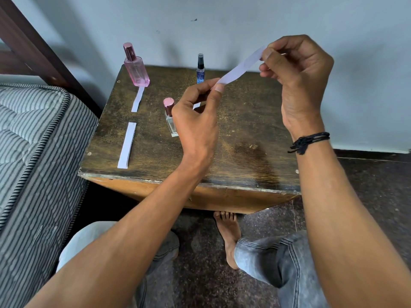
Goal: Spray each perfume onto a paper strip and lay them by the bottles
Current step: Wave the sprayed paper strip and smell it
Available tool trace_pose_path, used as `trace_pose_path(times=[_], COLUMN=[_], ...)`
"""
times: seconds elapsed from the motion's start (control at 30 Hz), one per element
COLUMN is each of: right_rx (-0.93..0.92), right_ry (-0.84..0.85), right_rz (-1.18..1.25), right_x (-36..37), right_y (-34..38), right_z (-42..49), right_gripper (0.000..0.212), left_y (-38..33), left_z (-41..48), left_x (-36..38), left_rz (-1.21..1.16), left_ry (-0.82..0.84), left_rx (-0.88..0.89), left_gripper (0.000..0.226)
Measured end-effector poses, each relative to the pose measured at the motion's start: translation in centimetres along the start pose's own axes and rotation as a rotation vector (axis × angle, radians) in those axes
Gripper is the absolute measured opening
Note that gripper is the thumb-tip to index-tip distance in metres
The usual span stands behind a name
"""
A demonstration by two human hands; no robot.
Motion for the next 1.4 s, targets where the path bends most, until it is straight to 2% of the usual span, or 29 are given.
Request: trace_pose_path(times=[0.3, 0.53, 0.7, 0.87, 1.0, 1.1, 1.4], right_rx=[0.038, 0.133, 0.166, 0.241, 0.315, 0.364, 0.386], right_ry=[-0.058, -0.045, 0.012, 0.069, 0.094, 0.131, 0.139], right_rz=[-0.051, -0.171, -0.284, -0.427, -0.481, -0.538, -0.674], right_x=[-1.0, -2.2, -2.4, -2.9, -3.7, -4.0, -3.6], right_y=[-0.5, -2.0, -2.9, -4.9, -6.9, -8.4, -10.1], right_z=[0.1, 0.2, 0.3, -0.1, -0.6, -1.0, -1.3], right_gripper=[0.007, 0.007, 0.006, 0.006, 0.008, 0.008, 0.011], left_y=[0.7, 2.7, 4.5, 5.1, 4.5, 4.4, 4.2], left_z=[-0.2, 0.1, 0.1, -0.1, -0.7, -1.2, -2.1], left_x=[0.4, 1.2, 1.8, 2.5, 4.0, 4.9, 5.9], left_rz=[-0.012, 0.047, 0.180, 0.470, 0.837, 1.001, 1.175], left_ry=[0.016, 0.135, 0.236, 0.374, 0.546, 0.614, 0.687], left_rx=[-0.030, -0.160, -0.305, -0.343, -0.253, -0.151, 0.041], left_gripper=[0.012, 0.015, 0.015, 0.017, 0.027, 0.034, 0.038])
Point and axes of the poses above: each hand's wrist, its own z-axis towards the middle knuckle, its own x-axis out of the palm, y = z × x, the point moved 7 cm from there along z, towards the middle knuckle, and after that the axes turned 12 degrees about y, right-handed, at the moved point
